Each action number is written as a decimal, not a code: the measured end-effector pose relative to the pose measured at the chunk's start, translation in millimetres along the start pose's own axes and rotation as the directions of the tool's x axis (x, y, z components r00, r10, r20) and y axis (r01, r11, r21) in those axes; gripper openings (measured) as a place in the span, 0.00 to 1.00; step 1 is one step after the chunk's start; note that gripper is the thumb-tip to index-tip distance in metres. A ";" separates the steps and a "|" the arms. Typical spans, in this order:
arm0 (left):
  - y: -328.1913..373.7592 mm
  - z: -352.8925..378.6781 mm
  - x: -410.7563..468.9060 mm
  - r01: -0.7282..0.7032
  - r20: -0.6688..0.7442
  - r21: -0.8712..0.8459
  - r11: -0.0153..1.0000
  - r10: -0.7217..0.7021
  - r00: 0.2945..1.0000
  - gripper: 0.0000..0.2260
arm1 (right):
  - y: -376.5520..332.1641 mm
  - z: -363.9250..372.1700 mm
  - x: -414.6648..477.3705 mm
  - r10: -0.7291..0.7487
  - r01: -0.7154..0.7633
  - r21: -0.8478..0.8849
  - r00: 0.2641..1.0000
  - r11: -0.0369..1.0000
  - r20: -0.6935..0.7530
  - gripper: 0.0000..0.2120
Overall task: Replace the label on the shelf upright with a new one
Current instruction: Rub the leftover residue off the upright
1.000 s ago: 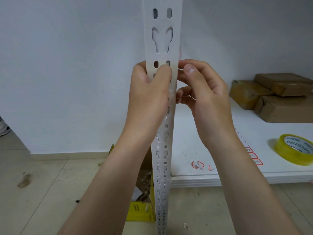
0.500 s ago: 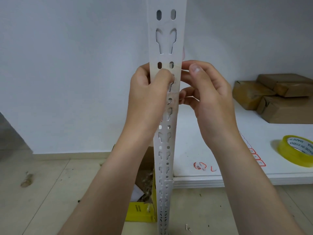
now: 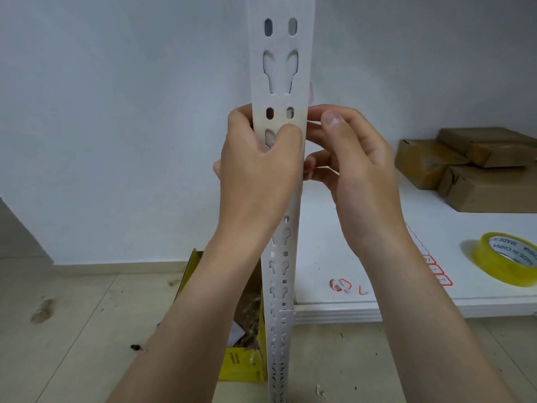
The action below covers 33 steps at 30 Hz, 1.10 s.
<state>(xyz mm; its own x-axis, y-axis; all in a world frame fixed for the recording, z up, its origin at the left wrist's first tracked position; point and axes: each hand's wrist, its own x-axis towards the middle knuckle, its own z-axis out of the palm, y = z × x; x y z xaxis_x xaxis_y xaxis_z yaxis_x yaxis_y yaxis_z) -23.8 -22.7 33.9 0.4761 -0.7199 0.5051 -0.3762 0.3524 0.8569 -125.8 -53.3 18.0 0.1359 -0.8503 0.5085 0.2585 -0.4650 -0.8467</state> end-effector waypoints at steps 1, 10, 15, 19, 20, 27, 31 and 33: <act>-0.7 -0.6 0.1 0.002 0.005 -0.010 1.000 -0.002 1.000 0.13 | -0.1 0.1 -0.2 0.002 -0.002 0.002 1.000 1.000 0.001 0.10; -6.7 3.1 2.0 0.015 0.008 -0.098 0.995 -0.014 1.000 0.08 | -0.3 0.9 -0.9 0.002 -0.002 0.008 1.000 1.000 -0.001 0.10; -8.2 5.6 1.8 0.006 0.006 -0.118 0.993 -0.005 1.000 0.09 | -1.6 0.5 -1.6 0.007 -0.007 -0.005 1.000 1.000 0.000 0.10; -13.0 0.4 4.1 -0.031 0.029 -0.129 0.991 0.035 0.999 0.10 | -1.1 0.2 -1.3 0.005 -0.005 -0.016 1.000 1.000 0.006 0.10; -14.6 -1.7 4.9 -0.051 0.030 -0.127 0.991 0.055 0.998 0.12 | -1.2 -0.2 -1.0 0.001 -0.001 -0.015 1.000 1.000 0.010 0.10; -17.0 -10.9 7.9 -0.187 -0.015 0.062 0.980 0.188 0.982 0.11 | 1.8 -1.5 0.2 -0.029 0.029 -0.041 1.000 0.999 0.012 0.10; -13.1 -13.2 9.0 -0.209 -0.043 0.167 0.963 0.219 0.975 0.10 | 3.4 -2.1 1.3 -0.034 0.035 -0.047 0.999 0.998 0.015 0.10; -11.5 -12.9 8.3 -0.213 -0.058 0.231 0.950 0.232 0.971 0.09 | 3.9 -1.6 1.7 -0.036 0.036 -0.039 0.999 0.999 0.012 0.11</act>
<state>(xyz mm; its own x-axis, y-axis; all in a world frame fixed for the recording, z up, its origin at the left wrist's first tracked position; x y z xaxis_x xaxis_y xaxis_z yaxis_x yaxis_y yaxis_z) -5.2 -25.1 29.6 0.4209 -0.5830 0.6949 -0.6418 0.3500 0.6823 -126.1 -56.9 15.4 0.1378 -0.8300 0.5404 0.2255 -0.5050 -0.8331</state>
